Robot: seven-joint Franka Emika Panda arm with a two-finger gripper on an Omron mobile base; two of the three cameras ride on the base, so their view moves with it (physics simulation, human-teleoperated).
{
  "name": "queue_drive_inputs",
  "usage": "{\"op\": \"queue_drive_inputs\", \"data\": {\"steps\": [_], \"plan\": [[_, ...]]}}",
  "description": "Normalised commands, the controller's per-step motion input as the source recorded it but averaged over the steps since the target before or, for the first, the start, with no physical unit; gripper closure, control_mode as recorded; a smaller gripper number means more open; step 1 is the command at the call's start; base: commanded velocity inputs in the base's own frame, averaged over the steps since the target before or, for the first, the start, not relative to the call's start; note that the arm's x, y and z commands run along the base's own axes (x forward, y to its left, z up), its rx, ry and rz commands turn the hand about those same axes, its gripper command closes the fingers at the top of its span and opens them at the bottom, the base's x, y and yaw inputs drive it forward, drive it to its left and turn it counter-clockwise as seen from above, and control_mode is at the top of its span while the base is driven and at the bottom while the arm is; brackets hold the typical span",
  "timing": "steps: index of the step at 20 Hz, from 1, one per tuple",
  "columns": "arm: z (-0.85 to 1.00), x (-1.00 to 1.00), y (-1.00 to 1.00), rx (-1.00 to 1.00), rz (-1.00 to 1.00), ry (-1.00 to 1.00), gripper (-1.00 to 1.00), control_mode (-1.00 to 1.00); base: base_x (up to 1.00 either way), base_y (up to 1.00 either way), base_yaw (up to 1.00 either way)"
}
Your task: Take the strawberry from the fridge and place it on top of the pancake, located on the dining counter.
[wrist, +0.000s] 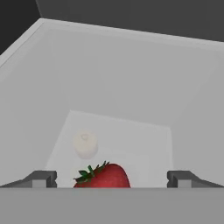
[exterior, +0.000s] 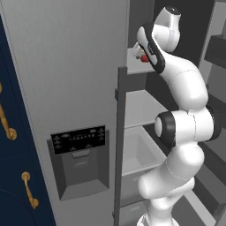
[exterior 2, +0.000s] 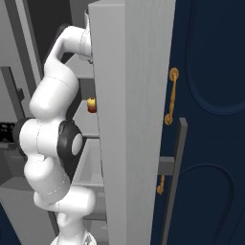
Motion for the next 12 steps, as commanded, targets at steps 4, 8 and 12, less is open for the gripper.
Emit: {"op": "queue_drive_inputs", "data": {"steps": [4, 8, 12], "plan": [[-0.08, -0.21, -0.01, 0.01, 0.00, 0.00, -1.00, -1.00, 0.00, 0.00, 0.00], [-0.12, -0.04, 0.00, 0.06, 0.00, 0.01, -1.00, -1.00, 0.00, 0.00, 0.00], [-0.14, 0.00, 0.00, 0.03, 0.00, 0.00, -1.00, -1.00, 0.00, 0.00, 0.00]]}}
